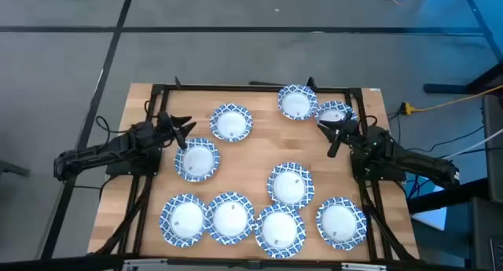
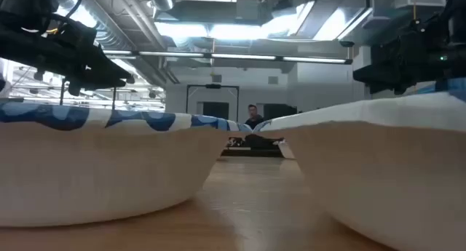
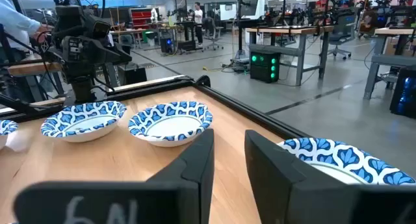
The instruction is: Nest bowls inside each other
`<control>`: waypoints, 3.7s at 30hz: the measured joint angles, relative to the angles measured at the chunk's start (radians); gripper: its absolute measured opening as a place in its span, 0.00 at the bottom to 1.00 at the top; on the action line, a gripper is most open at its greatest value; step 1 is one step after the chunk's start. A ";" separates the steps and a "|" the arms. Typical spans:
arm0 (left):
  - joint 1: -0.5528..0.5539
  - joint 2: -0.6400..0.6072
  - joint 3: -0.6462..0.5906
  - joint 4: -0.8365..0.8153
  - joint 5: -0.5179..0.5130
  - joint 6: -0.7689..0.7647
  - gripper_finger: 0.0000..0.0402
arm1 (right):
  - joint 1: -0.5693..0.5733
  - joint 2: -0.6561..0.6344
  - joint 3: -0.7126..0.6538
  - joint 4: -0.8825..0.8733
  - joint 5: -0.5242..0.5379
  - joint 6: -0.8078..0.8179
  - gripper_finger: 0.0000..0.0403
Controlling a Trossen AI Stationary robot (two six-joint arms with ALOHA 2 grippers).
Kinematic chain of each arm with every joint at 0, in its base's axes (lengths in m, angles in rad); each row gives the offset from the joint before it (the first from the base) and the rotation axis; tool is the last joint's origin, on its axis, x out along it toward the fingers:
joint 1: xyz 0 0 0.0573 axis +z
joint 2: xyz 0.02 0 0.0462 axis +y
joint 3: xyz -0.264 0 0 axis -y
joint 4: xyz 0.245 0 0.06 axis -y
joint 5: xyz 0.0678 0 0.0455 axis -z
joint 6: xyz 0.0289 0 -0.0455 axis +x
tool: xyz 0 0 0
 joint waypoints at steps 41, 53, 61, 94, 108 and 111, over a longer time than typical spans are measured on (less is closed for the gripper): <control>0.000 0.000 0.000 0.000 0.000 0.000 0.42 | 0.000 0.000 0.000 0.000 0.000 0.000 0.22; 0.000 0.000 0.000 0.000 0.000 0.000 0.42 | 0.000 0.000 0.000 0.000 0.000 0.000 0.22; 0.000 0.000 0.000 0.000 0.000 0.000 0.42 | 0.000 0.000 0.000 0.000 0.000 0.000 0.22; 0.000 0.000 0.000 0.000 0.000 0.000 0.42 | 0.000 0.000 0.000 0.073 0.052 0.298 0.22; 0.000 0.000 0.000 0.000 0.000 0.000 0.42 | 0.000 0.000 0.000 0.083 0.056 0.448 0.22; 0.000 0.000 0.000 0.000 0.000 0.000 0.42 | 0.000 0.001 0.000 0.128 0.018 0.517 0.22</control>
